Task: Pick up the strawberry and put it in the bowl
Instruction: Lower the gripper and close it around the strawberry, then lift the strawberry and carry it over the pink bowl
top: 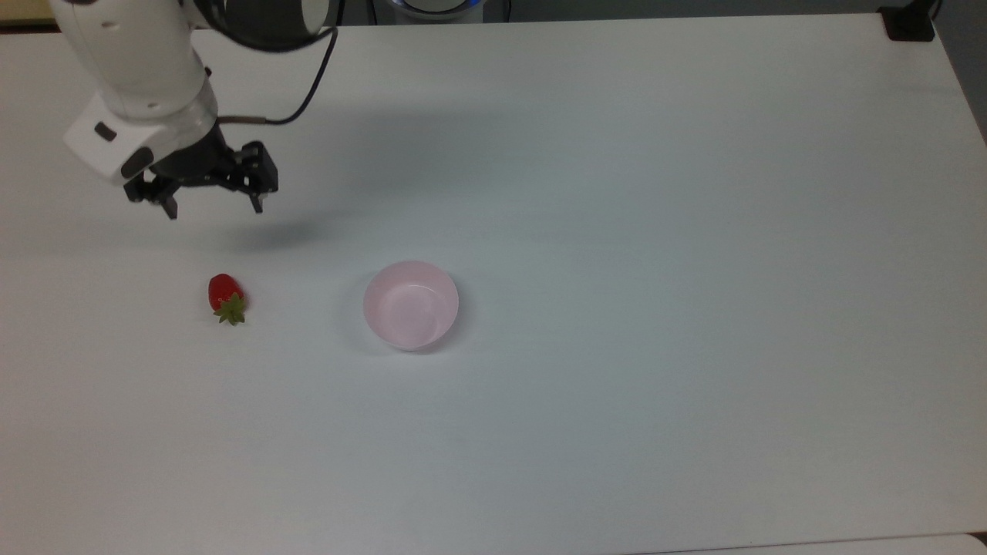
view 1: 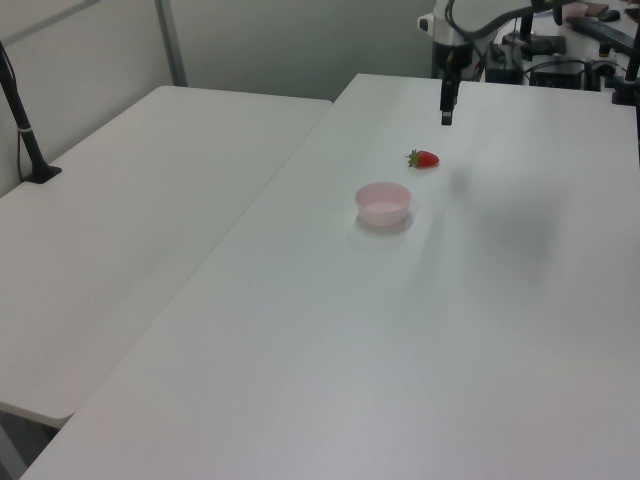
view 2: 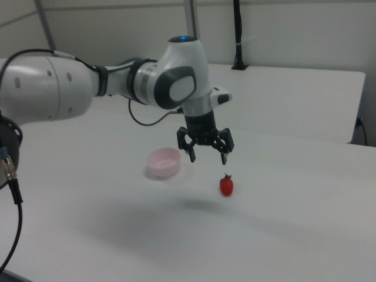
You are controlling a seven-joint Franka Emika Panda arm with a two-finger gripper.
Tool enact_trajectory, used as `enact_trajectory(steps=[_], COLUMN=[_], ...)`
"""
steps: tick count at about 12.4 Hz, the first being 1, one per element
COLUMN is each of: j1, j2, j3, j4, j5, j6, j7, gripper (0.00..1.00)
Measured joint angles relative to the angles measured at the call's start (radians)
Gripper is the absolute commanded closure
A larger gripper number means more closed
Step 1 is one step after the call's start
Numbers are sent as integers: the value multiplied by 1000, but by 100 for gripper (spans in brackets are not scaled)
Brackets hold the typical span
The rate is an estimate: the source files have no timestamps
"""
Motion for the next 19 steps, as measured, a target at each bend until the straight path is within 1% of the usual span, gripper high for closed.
enact_trajectory(steps=[1,2,5,6,7,8,9,11,12,14,16,18,19], j1=[-7,-15,-23,-23,-23,-23,-23,-23,-23,-23,-13,28,66], j2=[28,57,138,155,178,200,222,234,234,234,225,198,176], j3=[0,0,0,0,0,0,0,0,0,2,14,22,24], j4=[0,0,0,0,1,1,1,7,14,23,34,36,37], j5=[0,0,0,0,0,0,0,0,0,1,3,3,3], j6=[51,92,187,208,235,261,290,303,304,304,304,258,208], j7=[-1,-1,-2,-2,-2,-2,2,13,24,43,65,112,144], gripper=[18,24,25,29,31,42,59,78,80,81,81,80,80])
